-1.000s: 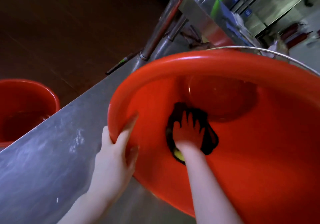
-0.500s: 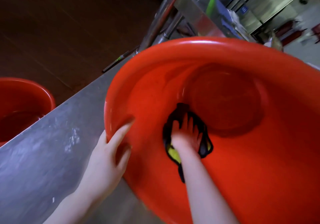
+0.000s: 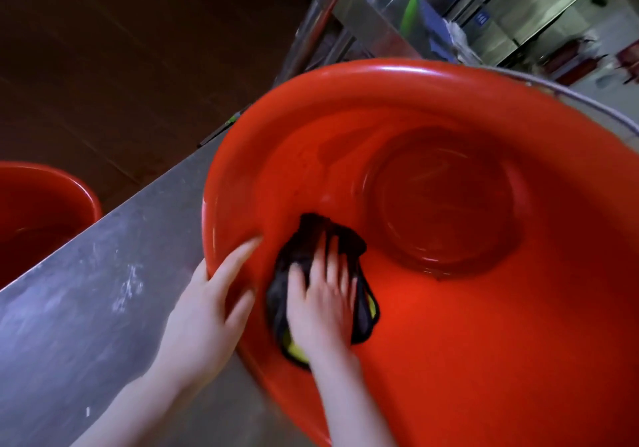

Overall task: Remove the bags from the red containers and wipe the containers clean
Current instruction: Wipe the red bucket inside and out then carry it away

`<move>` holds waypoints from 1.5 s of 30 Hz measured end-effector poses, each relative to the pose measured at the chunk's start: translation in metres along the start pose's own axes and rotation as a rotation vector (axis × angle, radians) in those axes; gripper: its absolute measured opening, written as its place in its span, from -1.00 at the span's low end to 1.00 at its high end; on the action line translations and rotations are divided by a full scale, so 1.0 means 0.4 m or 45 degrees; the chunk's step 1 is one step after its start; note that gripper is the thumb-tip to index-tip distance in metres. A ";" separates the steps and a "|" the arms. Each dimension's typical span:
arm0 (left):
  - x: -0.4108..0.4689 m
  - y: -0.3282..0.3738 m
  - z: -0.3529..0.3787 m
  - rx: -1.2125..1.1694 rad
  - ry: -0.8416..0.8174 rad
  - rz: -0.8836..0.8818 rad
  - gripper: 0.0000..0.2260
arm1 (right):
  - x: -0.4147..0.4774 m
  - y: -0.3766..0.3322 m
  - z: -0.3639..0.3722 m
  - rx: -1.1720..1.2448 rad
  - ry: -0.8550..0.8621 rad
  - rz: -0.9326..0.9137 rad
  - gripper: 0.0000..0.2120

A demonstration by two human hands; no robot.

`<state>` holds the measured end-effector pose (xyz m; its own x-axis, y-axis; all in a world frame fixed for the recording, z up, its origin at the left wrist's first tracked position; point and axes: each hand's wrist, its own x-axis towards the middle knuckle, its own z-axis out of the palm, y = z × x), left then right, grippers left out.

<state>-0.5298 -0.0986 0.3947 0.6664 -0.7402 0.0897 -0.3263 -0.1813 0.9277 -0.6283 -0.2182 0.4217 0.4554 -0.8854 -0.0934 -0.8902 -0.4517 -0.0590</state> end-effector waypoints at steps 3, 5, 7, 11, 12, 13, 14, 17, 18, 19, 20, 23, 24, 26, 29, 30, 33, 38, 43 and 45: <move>-0.004 0.005 -0.003 -0.040 -0.012 0.011 -0.33 | 0.157 0.012 -0.019 0.196 -0.002 0.294 -0.41; -0.006 0.013 -0.006 -0.088 -0.027 0.043 -0.35 | 0.225 0.021 -0.024 0.309 -0.044 0.458 -0.43; -0.012 0.014 -0.016 -0.117 -0.078 0.036 -0.36 | 0.246 0.032 -0.015 0.318 -0.047 0.490 -0.44; 0.023 0.042 -0.107 0.134 0.001 0.224 -0.31 | 0.234 0.053 0.004 0.235 -0.039 0.403 -0.44; 0.051 0.059 -0.137 0.205 0.073 0.325 -0.34 | 0.232 0.058 0.005 0.223 -0.045 0.377 -0.44; 0.083 0.081 -0.164 0.270 0.121 0.423 -0.38 | 0.231 0.063 0.002 0.217 -0.057 0.351 -0.44; 0.115 0.103 -0.181 0.338 0.139 0.509 -0.42 | 0.229 0.068 -0.003 0.211 -0.077 0.321 -0.44; 0.163 0.157 -0.191 0.527 0.101 0.548 -0.48 | 0.213 0.099 -0.021 0.124 -0.176 0.238 -0.42; 0.159 0.158 -0.186 0.534 0.058 0.514 -0.45 | 0.203 0.115 -0.029 0.062 -0.193 0.229 -0.42; 0.144 0.149 -0.175 0.493 0.001 0.462 -0.39 | 0.190 0.135 -0.036 -0.023 -0.188 0.228 -0.41; 0.122 0.132 -0.160 0.418 -0.059 0.401 -0.33 | 0.175 0.156 -0.042 -0.125 -0.161 0.231 -0.41; 0.033 0.080 -0.093 0.172 -0.184 0.176 -0.21 | 0.132 0.217 -0.068 -0.374 -0.133 0.303 -0.41; 0.009 0.070 -0.068 0.115 -0.188 0.125 -0.17 | 0.124 0.229 -0.079 -0.408 -0.166 0.349 -0.41; -0.023 0.058 -0.021 0.047 -0.171 0.072 -0.15 | 0.100 0.229 -0.093 -0.405 -0.245 0.431 -0.42; -0.031 0.061 0.011 -0.002 -0.206 0.046 -0.15 | 0.012 0.158 -0.071 -0.246 -0.259 0.409 -0.41; -0.033 0.062 0.016 -0.002 -0.238 0.050 -0.14 | -0.029 0.124 -0.054 -0.194 -0.230 0.354 -0.40; -0.034 0.056 0.025 -0.013 -0.284 0.027 -0.13 | -0.128 0.052 -0.010 -0.159 -0.145 0.190 -0.35; -0.046 0.040 0.026 -0.056 -0.267 -0.046 -0.15 | 0.023 0.086 -0.022 -0.018 -0.094 0.347 -0.40; -0.078 0.042 0.033 -0.133 -0.261 -0.087 -0.18 | 0.166 0.109 -0.053 0.167 -0.168 0.595 -0.43; -0.081 0.043 0.035 -0.141 -0.246 -0.104 -0.19 | 0.143 0.095 -0.050 0.148 -0.159 0.530 -0.43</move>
<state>-0.5663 -0.0867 0.4025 0.5433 -0.8382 -0.0484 -0.1938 -0.1813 0.9641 -0.6362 -0.2880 0.4341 0.0624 -0.9659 -0.2514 -0.9941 -0.0378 -0.1016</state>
